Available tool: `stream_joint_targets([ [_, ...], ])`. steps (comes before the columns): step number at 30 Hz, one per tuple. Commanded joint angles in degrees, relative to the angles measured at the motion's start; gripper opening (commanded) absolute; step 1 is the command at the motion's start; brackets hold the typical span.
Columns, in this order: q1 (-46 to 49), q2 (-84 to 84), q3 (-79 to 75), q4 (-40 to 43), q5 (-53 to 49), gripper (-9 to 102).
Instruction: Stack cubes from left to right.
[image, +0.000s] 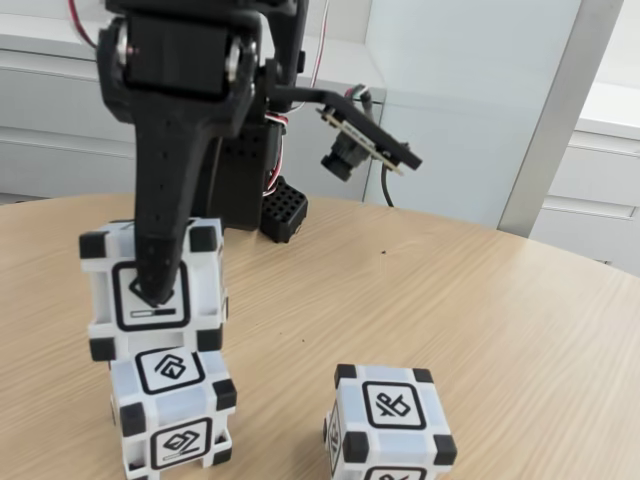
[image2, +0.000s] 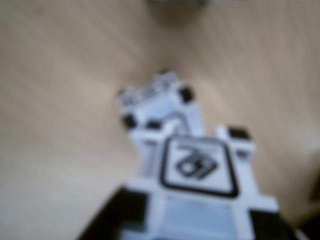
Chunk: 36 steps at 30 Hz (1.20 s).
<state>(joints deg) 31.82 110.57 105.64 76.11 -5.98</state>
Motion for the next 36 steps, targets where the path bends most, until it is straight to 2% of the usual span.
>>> stream_joint_targets([
  [1, 0.35, -0.44, -3.16, -0.79, 0.09, 24],
  [16, 0.35, -4.04, -3.25, -0.79, -0.70, 26],
  [21, 0.35, -4.04, -3.25, -0.79, -0.88, 36],
  [36, -0.62, -0.97, -3.25, 0.26, -3.96, 36],
])
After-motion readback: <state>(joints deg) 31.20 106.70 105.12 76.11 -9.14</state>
